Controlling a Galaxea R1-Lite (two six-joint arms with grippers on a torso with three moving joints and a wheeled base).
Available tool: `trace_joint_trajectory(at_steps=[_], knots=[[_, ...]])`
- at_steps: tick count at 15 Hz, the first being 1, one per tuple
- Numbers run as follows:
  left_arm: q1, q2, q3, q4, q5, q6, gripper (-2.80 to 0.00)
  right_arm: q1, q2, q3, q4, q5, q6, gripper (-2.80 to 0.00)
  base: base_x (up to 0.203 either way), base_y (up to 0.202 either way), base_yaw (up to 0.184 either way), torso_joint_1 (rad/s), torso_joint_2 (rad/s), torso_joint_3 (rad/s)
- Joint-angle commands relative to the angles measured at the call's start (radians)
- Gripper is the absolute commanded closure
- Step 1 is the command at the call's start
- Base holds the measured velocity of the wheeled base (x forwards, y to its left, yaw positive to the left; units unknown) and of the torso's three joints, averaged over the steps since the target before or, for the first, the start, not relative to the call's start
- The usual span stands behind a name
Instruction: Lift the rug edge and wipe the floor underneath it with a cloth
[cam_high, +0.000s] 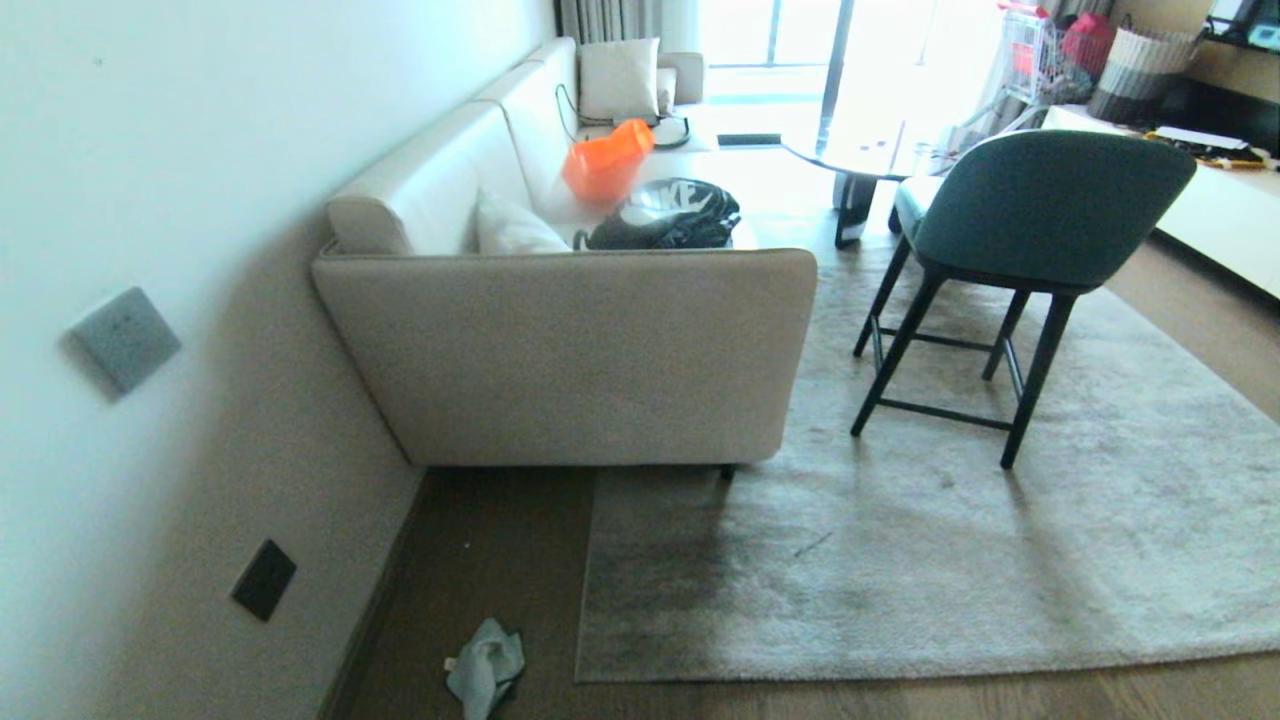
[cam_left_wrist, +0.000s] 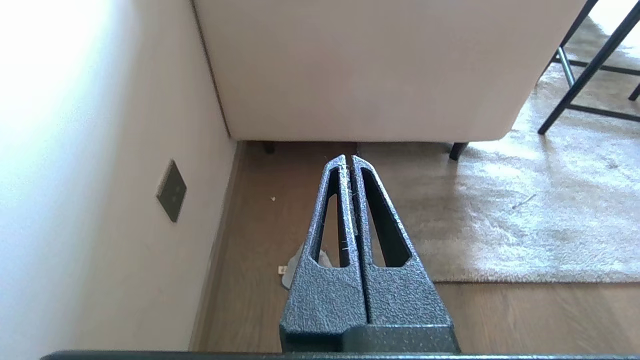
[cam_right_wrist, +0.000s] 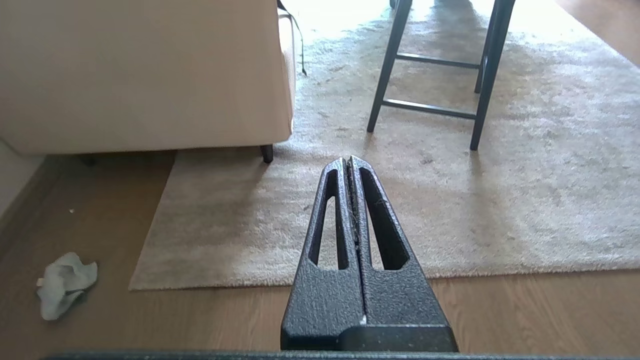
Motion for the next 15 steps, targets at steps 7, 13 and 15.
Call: trace_joint_trajectory(at_steps=[7, 13, 15], knots=[[0.000, 0.000, 0.000, 0.000, 0.000, -0.001, 0.00, 0.000, 0.001, 0.000, -0.001, -0.001, 0.002, 0.00, 0.000, 0.000, 0.000, 0.067, -0.46, -0.387], [0.000, 0.000, 0.000, 0.000, 0.000, -0.001, 0.00, 0.000, 0.001, 0.000, -0.001, -0.001, 0.002, 0.00, 0.000, 0.000, 0.000, 0.135, -0.50, -0.362], [0.000, 0.000, 0.000, 0.000, 0.000, -0.001, 0.00, 0.000, 0.001, 0.000, -0.001, -0.001, 0.000, 0.00, 0.000, 0.000, 0.000, 0.178, -0.54, -0.364]])
